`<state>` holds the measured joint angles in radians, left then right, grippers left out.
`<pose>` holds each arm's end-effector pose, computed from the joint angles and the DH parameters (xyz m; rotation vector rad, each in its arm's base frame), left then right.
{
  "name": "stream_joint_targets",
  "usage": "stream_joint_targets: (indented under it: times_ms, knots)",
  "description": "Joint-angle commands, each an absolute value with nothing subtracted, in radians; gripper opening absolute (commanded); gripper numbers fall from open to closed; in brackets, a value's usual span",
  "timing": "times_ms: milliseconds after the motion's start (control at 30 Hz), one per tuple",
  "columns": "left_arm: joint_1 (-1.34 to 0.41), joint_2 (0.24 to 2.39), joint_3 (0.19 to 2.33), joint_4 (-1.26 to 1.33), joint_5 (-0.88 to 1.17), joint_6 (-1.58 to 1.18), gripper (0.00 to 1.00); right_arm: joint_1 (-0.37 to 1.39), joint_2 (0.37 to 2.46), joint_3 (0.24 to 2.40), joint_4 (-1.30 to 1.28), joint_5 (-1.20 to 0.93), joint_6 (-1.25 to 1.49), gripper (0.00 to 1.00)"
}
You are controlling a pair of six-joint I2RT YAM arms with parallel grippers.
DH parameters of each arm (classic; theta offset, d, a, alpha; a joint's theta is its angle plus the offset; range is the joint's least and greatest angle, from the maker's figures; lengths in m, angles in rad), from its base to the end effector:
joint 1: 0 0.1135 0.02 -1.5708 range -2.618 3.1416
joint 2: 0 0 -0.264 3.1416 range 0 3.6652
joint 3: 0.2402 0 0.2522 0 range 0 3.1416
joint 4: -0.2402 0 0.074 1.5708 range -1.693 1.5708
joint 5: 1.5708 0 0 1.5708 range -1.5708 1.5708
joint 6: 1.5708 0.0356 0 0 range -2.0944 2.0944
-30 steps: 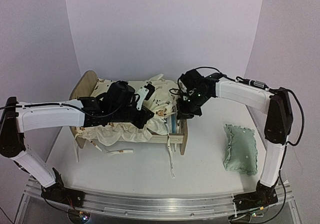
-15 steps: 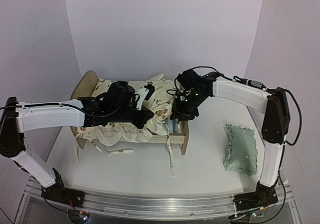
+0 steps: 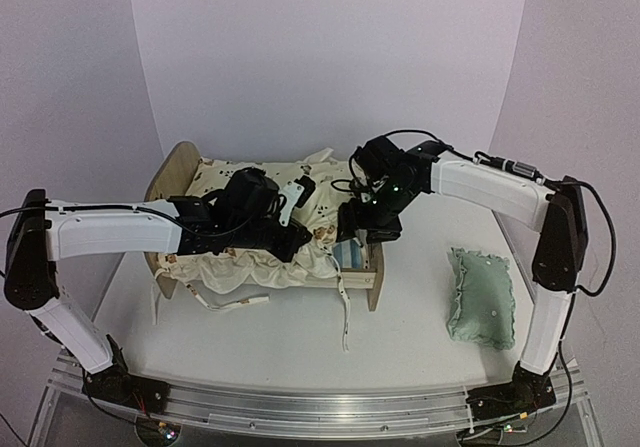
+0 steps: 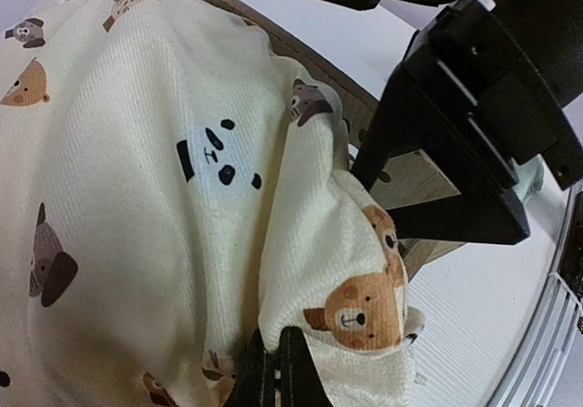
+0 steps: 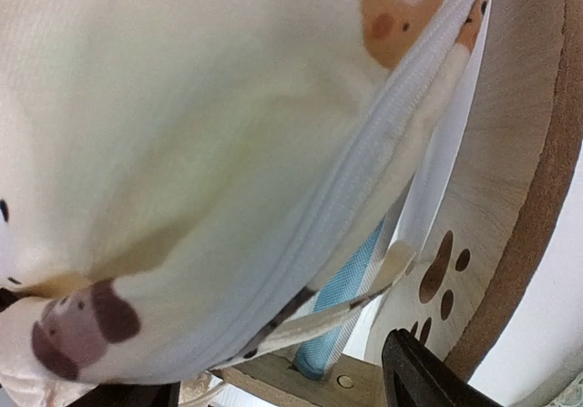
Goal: Set up the pet bed
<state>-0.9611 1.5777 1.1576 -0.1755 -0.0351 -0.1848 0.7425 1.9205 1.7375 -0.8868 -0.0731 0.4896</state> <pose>0.2075 -0.2950 0.2709 0.8257 2.0743 -0.6089 0.3039 0.2824 0.2799 -0.3700 2.7081 0.4857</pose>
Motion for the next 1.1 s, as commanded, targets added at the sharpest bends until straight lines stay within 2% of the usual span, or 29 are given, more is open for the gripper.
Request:
stream_joint_targets:
  times_ms: [0,167,333,467,633,800,1067]
  knots:
    - [-0.951,1.593,1.217,-0.181,-0.051,-0.199,0.0,0.73,1.86,1.72,-1.045,-0.044,0.448,0.79]
    - [-0.951,1.619,1.26,-0.176,-0.05,-0.209,0.0,0.735,1.817,1.711,-1.037,-0.108,0.401,0.78]
    - [-0.953,1.689,1.323,-0.191,-0.041,-0.21,0.0,0.792,1.738,1.616,-0.979,-0.007,0.356,0.73]
    - [-0.953,1.721,1.335,-0.191,-0.048,-0.213,0.0,0.877,1.632,1.469,-0.891,0.124,0.308,0.7]
    - [-0.953,1.762,1.358,-0.19,-0.062,-0.216,0.0,0.968,1.481,1.209,-0.661,0.161,0.325,0.65]
    - [-0.953,1.818,1.401,-0.213,-0.046,-0.212,0.0,0.998,1.413,1.009,-0.493,0.212,0.366,0.65]
    - [-0.953,1.857,1.428,-0.243,-0.045,-0.214,0.0,1.065,1.401,0.863,-0.351,0.309,0.43,0.68]
